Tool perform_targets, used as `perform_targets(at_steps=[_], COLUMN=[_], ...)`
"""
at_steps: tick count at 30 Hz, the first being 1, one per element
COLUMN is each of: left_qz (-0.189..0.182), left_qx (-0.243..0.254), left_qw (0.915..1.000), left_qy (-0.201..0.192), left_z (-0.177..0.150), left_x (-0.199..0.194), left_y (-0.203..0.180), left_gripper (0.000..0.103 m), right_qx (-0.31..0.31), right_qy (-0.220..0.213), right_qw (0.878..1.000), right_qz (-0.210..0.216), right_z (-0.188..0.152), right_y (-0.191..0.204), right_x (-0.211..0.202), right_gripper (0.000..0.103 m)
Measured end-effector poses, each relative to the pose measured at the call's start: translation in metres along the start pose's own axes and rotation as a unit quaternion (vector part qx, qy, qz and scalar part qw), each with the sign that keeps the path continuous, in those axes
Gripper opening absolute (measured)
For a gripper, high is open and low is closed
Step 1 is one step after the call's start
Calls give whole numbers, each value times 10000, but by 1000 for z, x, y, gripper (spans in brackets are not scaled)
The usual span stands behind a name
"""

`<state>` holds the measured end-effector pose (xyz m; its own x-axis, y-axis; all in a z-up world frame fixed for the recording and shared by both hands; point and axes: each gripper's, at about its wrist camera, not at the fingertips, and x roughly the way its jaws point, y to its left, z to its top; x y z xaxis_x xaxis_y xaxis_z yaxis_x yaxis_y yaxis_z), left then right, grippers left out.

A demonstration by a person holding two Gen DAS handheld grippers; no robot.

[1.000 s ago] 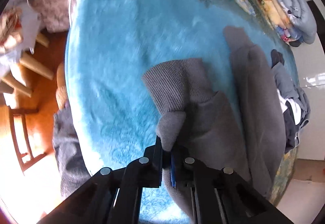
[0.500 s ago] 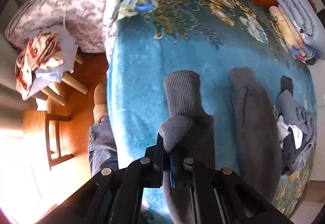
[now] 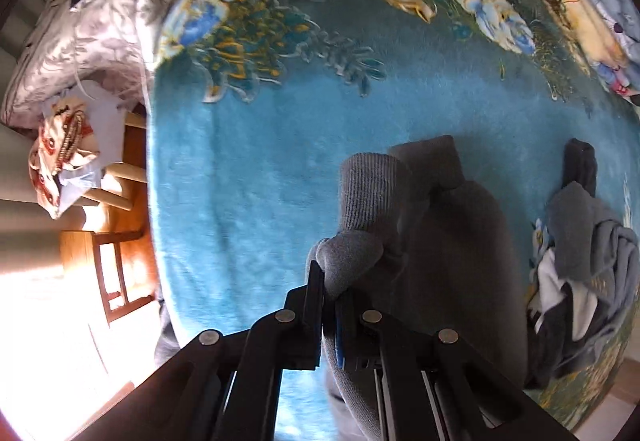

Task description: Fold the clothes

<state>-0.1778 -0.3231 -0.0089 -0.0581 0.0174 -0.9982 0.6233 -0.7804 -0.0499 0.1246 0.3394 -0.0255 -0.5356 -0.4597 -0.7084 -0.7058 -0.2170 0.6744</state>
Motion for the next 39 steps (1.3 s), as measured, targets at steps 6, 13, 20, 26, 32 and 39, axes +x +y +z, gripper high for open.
perform_targets(at_steps=[6, 13, 20, 26, 32, 39], left_qz=[5, -1249, -2725, -2331, -2096, -2330], left_qx=[231, 417, 944, 1059, 604, 233], left_qw=[9996, 9909, 9575, 9659, 9758, 9717], left_qy=[173, 271, -43, -384, 177, 316], left_z=[15, 22, 20, 8, -21, -39], left_x=[14, 34, 14, 21, 72, 78], left_y=[-51, -75, -69, -29, 1, 11], left_gripper=[8, 53, 64, 68, 68, 68], right_qx=[30, 3, -158, -743, -1540, -1160], right_qy=[1, -84, -167, -423, -728, -182], right_qw=[9998, 9994, 9989, 9959, 9838, 9888], right_qz=[-215, -338, -415, -311, -563, -916], right_z=[23, 36, 40, 30, 8, -14], right_y=[-6, -10, -8, 7, 12, -56], right_x=[11, 15, 21, 13, -10, -2], right_gripper=[9, 10, 13, 25, 52, 53])
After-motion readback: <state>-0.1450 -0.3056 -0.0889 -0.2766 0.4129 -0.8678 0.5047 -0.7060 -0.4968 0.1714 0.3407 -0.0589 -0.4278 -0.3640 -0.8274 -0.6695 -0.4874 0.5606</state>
